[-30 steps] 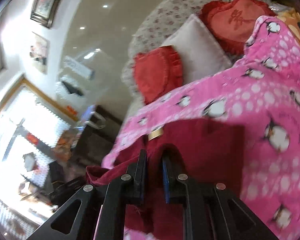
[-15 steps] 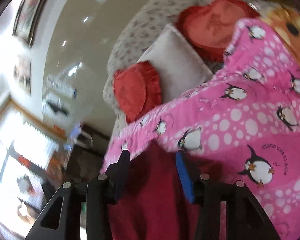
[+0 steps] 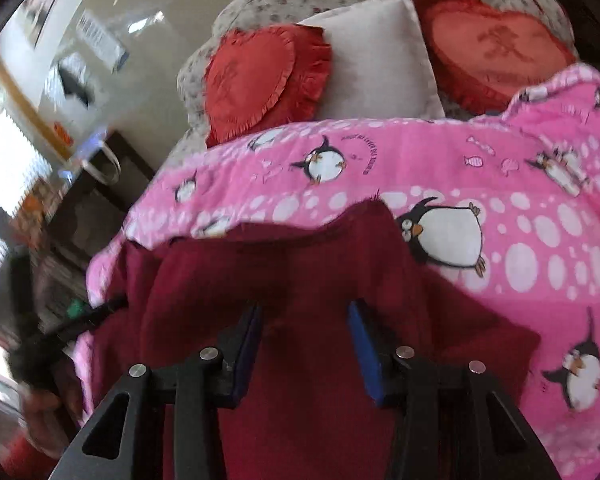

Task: Fold small clothes

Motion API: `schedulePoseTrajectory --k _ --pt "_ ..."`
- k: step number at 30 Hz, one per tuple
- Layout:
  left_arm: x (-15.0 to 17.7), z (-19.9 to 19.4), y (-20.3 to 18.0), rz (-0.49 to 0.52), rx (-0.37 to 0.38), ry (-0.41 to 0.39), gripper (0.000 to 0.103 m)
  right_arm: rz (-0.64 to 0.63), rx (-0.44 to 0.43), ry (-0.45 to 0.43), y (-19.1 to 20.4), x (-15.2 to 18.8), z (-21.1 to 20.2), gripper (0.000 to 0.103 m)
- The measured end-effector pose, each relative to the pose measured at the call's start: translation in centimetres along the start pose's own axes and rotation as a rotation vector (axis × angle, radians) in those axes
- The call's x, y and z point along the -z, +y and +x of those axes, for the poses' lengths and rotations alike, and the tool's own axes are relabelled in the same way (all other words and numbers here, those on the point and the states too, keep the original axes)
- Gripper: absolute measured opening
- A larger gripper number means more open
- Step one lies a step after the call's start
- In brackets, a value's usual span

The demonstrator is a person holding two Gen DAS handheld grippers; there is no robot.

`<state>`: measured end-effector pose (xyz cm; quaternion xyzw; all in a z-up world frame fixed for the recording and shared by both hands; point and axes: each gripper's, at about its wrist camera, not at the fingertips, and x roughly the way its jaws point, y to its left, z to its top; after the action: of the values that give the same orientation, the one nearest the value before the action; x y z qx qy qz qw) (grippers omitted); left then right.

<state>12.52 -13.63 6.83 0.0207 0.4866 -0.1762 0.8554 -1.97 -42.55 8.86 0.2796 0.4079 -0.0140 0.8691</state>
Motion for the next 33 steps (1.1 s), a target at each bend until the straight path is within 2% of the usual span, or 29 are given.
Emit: schedulePoseTrajectory --k 3,6,8,12,13,15,17,20,22,24,25,27,29,31,33 --pt "0.0 -0.1 0.5 -0.011 0.024 0.002 0.050 0.049 -0.062 -0.041 -0.6 0.0 -3.3 0.043" --pt "0.3 -0.1 0.5 -0.012 0.031 -0.015 0.050 0.044 -0.039 -0.102 -1.2 1.7 -7.2 0.044" --pt "0.4 -0.2 0.2 -0.001 0.013 -0.028 0.050 0.014 -0.002 -0.084 -0.9 3.1 -8.3 0.043" --pt "0.7 -0.5 0.1 -0.021 0.006 -0.026 0.050 -0.019 0.031 -0.026 -0.5 4.6 -6.9 0.043" --pt "0.7 -0.6 0.2 -0.029 0.010 -0.022 0.050 -0.020 0.053 -0.021 -0.7 4.6 -6.4 0.039" --pt "0.6 -0.8 0.4 -0.037 0.019 -0.009 0.050 -0.021 0.102 -0.022 -1.1 4.9 -6.0 0.019" --pt "0.7 -1.2 0.6 -0.036 0.027 0.001 0.050 -0.033 0.100 -0.039 -1.1 4.9 -6.6 0.009" --pt "1.0 -2.0 0.6 -0.022 0.026 -0.010 0.050 -0.107 0.160 -0.097 -0.4 4.9 -9.0 0.009" --pt "1.2 -2.0 0.6 -0.016 0.021 -0.014 0.050 -0.098 0.185 -0.085 -1.1 4.8 -8.5 0.008" --pt "1.4 -2.3 0.5 -0.017 0.017 -0.011 0.050 -0.083 0.257 -0.061 -2.1 4.8 -7.2 0.003" --pt "1.4 -2.6 0.6 -0.021 0.018 -0.010 0.050 -0.060 0.258 -0.061 -2.6 4.9 -7.2 0.002" --pt "1.7 -3.5 0.9 -0.028 0.025 -0.018 0.050 0.003 0.224 -0.091 -3.6 5.1 -8.4 0.002" --pt "2.0 -4.6 1.1 -0.017 0.016 -0.029 0.050 0.081 0.102 -0.116 -4.3 5.6 -10.2 0.002" --pt "2.3 -5.4 1.4 -0.001 0.005 -0.034 0.050 0.086 0.043 -0.105 -3.9 6.5 -11.1 0.007" --pt "3.0 -6.2 1.9 0.000 0.009 -0.039 0.050 0.043 0.035 -0.072 -2.6 7.9 -11.4 0.018"
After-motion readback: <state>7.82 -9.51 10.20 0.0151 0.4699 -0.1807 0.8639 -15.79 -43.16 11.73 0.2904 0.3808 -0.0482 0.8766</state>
